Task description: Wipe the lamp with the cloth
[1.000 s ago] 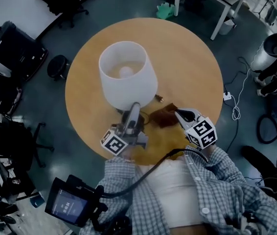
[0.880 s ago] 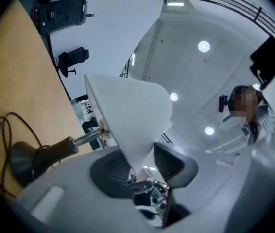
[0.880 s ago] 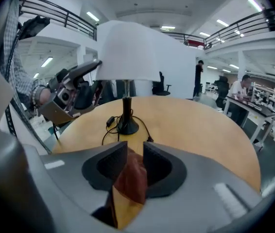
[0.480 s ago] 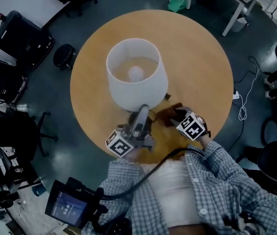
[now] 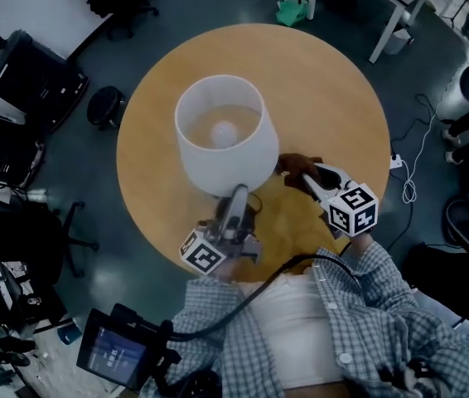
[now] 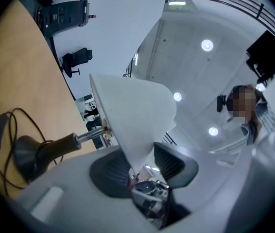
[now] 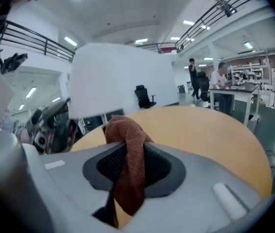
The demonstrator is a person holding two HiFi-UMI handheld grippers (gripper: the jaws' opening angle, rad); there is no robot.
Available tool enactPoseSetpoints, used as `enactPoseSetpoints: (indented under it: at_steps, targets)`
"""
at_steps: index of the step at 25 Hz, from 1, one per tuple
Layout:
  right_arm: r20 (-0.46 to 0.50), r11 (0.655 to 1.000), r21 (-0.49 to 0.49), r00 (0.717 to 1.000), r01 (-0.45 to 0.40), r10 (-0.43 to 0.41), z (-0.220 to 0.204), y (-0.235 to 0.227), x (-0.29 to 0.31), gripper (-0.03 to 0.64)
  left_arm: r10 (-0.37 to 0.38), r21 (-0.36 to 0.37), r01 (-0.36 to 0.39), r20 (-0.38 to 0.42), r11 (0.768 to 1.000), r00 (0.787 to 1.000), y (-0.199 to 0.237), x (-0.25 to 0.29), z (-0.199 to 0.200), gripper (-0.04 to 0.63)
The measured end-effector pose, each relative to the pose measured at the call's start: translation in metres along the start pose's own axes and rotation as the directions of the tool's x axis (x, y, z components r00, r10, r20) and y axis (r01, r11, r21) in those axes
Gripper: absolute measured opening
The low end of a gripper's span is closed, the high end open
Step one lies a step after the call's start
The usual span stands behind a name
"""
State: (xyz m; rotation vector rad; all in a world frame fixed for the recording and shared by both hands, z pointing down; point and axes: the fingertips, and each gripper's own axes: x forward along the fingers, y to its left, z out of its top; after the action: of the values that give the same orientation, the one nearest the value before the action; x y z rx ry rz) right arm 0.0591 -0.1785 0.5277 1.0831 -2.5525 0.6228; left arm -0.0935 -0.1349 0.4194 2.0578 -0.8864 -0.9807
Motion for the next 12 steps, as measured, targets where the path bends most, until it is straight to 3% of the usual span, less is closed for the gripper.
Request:
enactPoseSetpoints:
  at_steps: [3, 6, 10, 12]
  targets:
    - [0.219, 1.0, 0.007, 0.976, -0.001, 0.0, 0.088, 0.001, -0.027, 0.101, 0.002, 0.006, -0.002, 0.004, 1.0, 1.0, 0.001, 0.001, 0.0, 0.138]
    - [0.383, 0.998, -0.013, 0.922, -0.056, 0.056, 0.164, 0.018, -0.049, 0.101, 0.002, 0.007, -0.002, 0.004, 1.0, 1.0, 0.001, 0.003, -0.001, 0.138]
    - [0.513, 0.989, -0.045, 0.846, -0.143, 0.146, 0.225, 0.048, -0.057, 0.101, 0.007, 0.004, -0.007, -0.003, 1.0, 1.0, 0.002, 0.002, -0.003, 0.138]
    - [0.523, 0.982, -0.033, 0.834, -0.184, 0.174, 0.234, 0.056, -0.049, 0.101, 0.007, 0.001, -0.007, -0.005, 1.0, 1.0, 0.002, 0.002, -0.004, 0.138]
